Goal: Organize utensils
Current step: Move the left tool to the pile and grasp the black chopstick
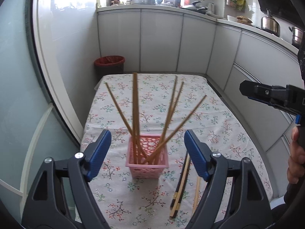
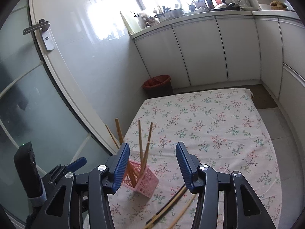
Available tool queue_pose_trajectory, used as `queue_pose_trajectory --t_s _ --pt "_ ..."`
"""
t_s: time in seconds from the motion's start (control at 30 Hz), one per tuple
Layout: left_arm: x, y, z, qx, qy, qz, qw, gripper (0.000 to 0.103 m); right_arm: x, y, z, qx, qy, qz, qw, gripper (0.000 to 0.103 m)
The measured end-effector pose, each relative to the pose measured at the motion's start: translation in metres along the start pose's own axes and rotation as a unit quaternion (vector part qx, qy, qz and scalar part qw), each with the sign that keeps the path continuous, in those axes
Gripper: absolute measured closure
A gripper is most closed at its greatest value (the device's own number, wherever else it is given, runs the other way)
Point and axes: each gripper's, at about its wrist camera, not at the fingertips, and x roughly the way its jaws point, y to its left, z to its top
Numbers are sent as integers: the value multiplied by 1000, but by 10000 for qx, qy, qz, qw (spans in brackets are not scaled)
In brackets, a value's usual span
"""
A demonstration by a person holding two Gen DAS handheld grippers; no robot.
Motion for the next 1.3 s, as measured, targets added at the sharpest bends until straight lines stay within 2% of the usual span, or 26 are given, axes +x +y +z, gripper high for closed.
queue_pose_trajectory --t_s 0.27,0.47,0.57,0.83,0.9,0.97,1.07,1.17,1.3 --pt "12 -30 -8 216 279 -273 9990 23 -18 -38 -20 -3 252 -542 9982 37" --pt "26 -55 -14 393 563 -406 9968 23 -19 -66 -37 59 481 -925 9945 31" --pt "39 -66 -18 412 836 -530 9942 23 -18 -79 -43 97 570 -1064 9926 26" --pt "79 -85 -34 258 1684 -959 9807 24 -5 -108 -59 291 1077 -1497 9824 25" --pt "90 -91 -37 288 1844 -980 9775 33 -1 -116 -63 366 1235 -1581 9790 25" --pt "103 -95 -40 267 2026 -1055 9732 58 2 -122 -67 422 1340 -1620 9767 25" --pt "126 -100 -44 223 2302 -1057 9671 83 4 -129 -70 475 1423 -1648 9748 25" --pt "147 -103 -45 276 2388 -801 9674 92 5 -134 -72 515 1482 -1671 9734 25" --pt "171 -101 -47 358 2354 -401 9704 94 7 -139 -73 543 1517 -1684 9725 25"
